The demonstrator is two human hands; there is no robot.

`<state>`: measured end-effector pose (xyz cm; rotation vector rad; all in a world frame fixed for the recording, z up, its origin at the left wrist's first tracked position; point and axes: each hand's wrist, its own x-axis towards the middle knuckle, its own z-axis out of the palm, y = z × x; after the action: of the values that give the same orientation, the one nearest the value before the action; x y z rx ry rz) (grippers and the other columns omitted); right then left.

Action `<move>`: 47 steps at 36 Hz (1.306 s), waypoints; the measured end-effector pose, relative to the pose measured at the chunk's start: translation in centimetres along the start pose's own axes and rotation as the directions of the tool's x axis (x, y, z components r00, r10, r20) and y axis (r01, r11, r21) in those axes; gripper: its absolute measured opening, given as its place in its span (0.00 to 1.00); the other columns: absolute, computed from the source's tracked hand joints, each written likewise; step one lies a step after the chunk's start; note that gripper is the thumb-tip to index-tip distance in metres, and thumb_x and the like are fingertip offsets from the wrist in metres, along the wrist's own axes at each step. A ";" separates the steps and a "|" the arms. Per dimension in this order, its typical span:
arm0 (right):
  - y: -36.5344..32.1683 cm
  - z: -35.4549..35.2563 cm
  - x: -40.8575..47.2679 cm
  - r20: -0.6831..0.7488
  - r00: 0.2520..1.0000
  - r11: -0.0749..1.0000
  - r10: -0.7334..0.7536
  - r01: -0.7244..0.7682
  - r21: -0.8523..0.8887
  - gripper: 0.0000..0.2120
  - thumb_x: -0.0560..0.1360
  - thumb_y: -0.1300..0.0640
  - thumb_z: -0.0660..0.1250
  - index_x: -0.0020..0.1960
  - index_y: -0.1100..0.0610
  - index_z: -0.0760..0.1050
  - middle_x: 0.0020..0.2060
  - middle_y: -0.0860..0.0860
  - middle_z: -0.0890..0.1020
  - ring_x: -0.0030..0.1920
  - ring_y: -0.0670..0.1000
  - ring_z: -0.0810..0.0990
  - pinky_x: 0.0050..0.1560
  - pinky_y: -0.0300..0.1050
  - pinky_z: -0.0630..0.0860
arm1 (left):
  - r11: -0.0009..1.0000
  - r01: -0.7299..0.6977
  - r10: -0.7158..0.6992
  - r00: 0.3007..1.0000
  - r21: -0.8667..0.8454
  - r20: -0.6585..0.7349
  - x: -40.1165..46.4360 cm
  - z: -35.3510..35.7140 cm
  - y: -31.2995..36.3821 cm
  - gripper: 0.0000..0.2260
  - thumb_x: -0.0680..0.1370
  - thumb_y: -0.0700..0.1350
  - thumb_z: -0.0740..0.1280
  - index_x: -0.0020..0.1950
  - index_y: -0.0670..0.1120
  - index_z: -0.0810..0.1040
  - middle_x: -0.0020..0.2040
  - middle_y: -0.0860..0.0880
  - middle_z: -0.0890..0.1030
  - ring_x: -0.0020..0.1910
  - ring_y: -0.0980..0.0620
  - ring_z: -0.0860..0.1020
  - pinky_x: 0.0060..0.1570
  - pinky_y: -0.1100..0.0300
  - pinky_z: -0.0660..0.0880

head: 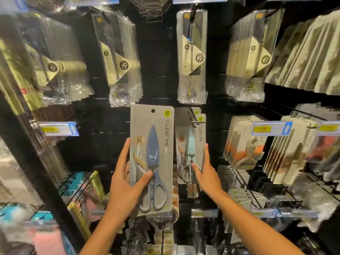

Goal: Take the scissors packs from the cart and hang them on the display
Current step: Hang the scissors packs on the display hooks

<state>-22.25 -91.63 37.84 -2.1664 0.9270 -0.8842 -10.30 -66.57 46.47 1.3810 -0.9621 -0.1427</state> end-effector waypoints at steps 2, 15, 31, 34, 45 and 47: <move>0.3 0.4 1.2 0.004 1.000 1.000 0.015 -0.015 -0.026 0.43 0.82 0.41 0.60 0.74 0.30 0.25 0.73 0.54 0.74 0.61 0.61 0.82 0.56 0.67 0.80 | 1.000 -0.009 0.009 1.000 0.003 -0.006 0.0 -0.1 0.2 0.42 0.72 0.46 0.76 0.77 0.73 0.59 0.75 0.64 0.70 0.71 0.55 0.75 0.65 0.56 0.78; 1.4 1.3 6.6 0.178 0.984 0.996 0.026 -0.011 -0.087 0.51 0.82 0.50 0.63 0.68 0.30 0.16 0.64 0.61 0.79 0.52 0.62 0.84 0.54 0.64 0.80 | 0.999 -0.039 0.040 0.998 0.028 -0.051 -0.3 -0.6 1.4 0.42 0.74 0.42 0.75 0.79 0.68 0.58 0.76 0.64 0.70 0.71 0.57 0.75 0.62 0.64 0.78; -2.7 -1.5 -3.0 0.269 0.953 0.912 -0.136 0.014 0.411 0.36 0.78 0.45 0.68 0.81 0.41 0.53 0.71 0.43 0.72 0.69 0.43 0.75 0.60 0.32 0.75 | 0.999 -0.038 0.040 0.998 0.038 -0.051 -1.0 -0.3 0.1 0.42 0.74 0.44 0.76 0.77 0.72 0.58 0.78 0.61 0.69 0.73 0.56 0.74 0.66 0.57 0.77; -5.7 -2.4 -5.5 0.300 0.927 0.831 -0.225 0.021 0.556 0.38 0.78 0.47 0.67 0.82 0.42 0.50 0.69 0.45 0.76 0.63 0.45 0.80 0.60 0.36 0.77 | 0.999 -0.033 0.034 0.999 0.027 -0.037 -1.2 0.0 -0.4 0.42 0.74 0.43 0.76 0.78 0.70 0.58 0.78 0.61 0.69 0.73 0.55 0.74 0.65 0.54 0.78; -6.7 -4.0 -8.4 0.144 0.954 0.827 -0.262 0.145 0.544 0.37 0.82 0.64 0.66 0.79 0.34 0.55 0.40 0.51 0.80 0.37 0.50 0.74 0.44 0.44 0.75 | 1.000 -0.008 0.010 0.997 -0.019 0.079 -2.1 2.3 -1.8 0.43 0.75 0.46 0.78 0.79 0.69 0.57 0.79 0.57 0.68 0.74 0.51 0.73 0.67 0.41 0.77; -6.1 -4.3 -8.7 0.138 0.957 0.842 -0.253 0.148 0.518 0.37 0.81 0.65 0.66 0.80 0.37 0.56 0.38 0.49 0.79 0.37 0.47 0.71 0.43 0.42 0.73 | 1.000 -0.005 0.007 0.992 -0.015 0.127 -2.2 2.6 -2.0 0.44 0.75 0.44 0.77 0.80 0.69 0.55 0.79 0.57 0.68 0.73 0.52 0.74 0.67 0.43 0.77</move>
<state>-27.91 -82.58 41.95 -1.8624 0.3141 -0.8678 -12.48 -67.73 43.38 1.3684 -1.0695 -0.2350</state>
